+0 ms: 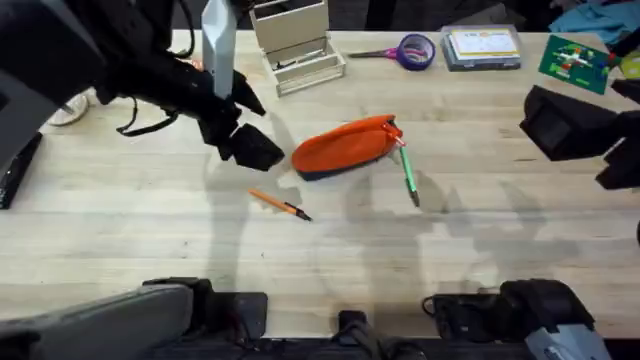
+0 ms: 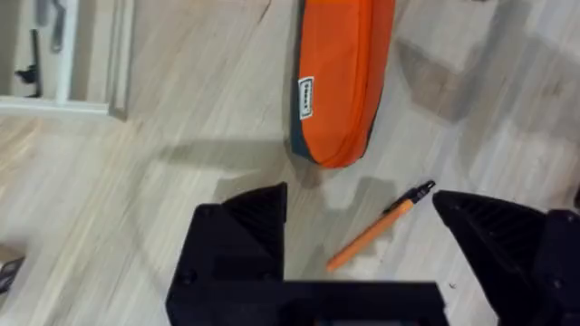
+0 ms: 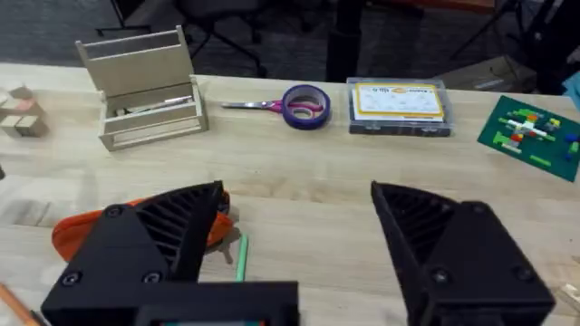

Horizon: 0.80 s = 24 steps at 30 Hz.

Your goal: Unzip the bag, pick up the pens from the table one at a time and place them inside, then zip the bag closed.

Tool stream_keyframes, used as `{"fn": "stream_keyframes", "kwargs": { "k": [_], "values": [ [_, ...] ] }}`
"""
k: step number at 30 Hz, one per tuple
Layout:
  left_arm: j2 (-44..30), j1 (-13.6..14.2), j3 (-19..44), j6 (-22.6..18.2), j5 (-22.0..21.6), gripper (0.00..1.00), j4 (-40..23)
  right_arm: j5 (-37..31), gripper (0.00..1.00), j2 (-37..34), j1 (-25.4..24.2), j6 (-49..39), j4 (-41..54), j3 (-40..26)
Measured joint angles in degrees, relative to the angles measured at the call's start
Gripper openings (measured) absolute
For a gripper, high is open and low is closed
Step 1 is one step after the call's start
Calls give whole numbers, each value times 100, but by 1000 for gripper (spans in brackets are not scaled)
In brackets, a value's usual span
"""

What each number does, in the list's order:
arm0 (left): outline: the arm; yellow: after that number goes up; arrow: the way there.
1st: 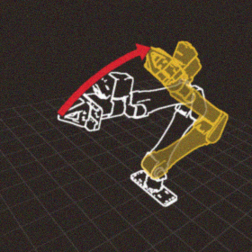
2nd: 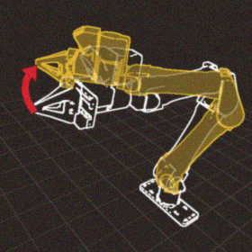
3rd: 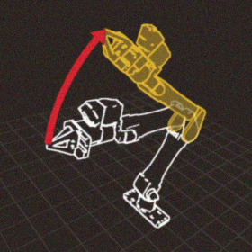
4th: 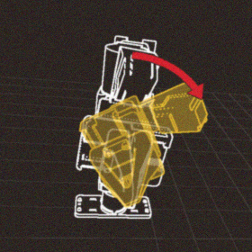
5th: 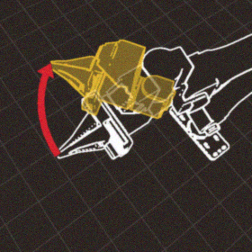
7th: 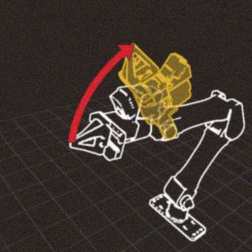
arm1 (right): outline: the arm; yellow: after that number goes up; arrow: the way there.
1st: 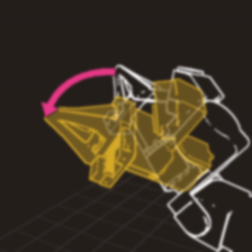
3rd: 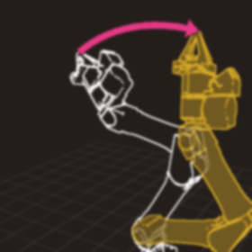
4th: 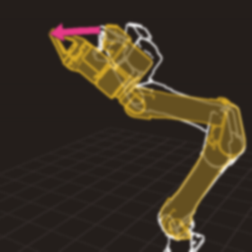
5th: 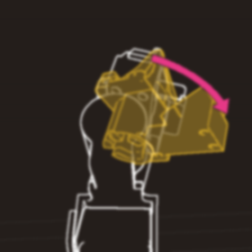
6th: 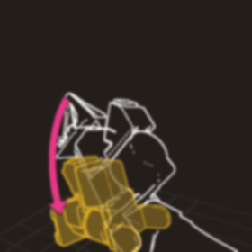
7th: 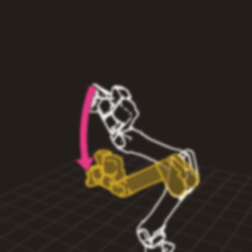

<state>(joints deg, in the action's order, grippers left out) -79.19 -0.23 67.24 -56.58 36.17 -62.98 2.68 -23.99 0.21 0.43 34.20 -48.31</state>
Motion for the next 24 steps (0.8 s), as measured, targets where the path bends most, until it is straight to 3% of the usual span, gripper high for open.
{"fn": "stream_keyframes", "kwargs": {
  "k": [17, 24],
  "values": [
    [-1053, 21, 0, -871, 900, 994, 141, 0, 998, 0, 0, 0, -52, -2],
    [-1457, 425, 0, -932, 952, 994, 400, 0, 998, 0, 0, 0, -53, -2]
  ]
}}
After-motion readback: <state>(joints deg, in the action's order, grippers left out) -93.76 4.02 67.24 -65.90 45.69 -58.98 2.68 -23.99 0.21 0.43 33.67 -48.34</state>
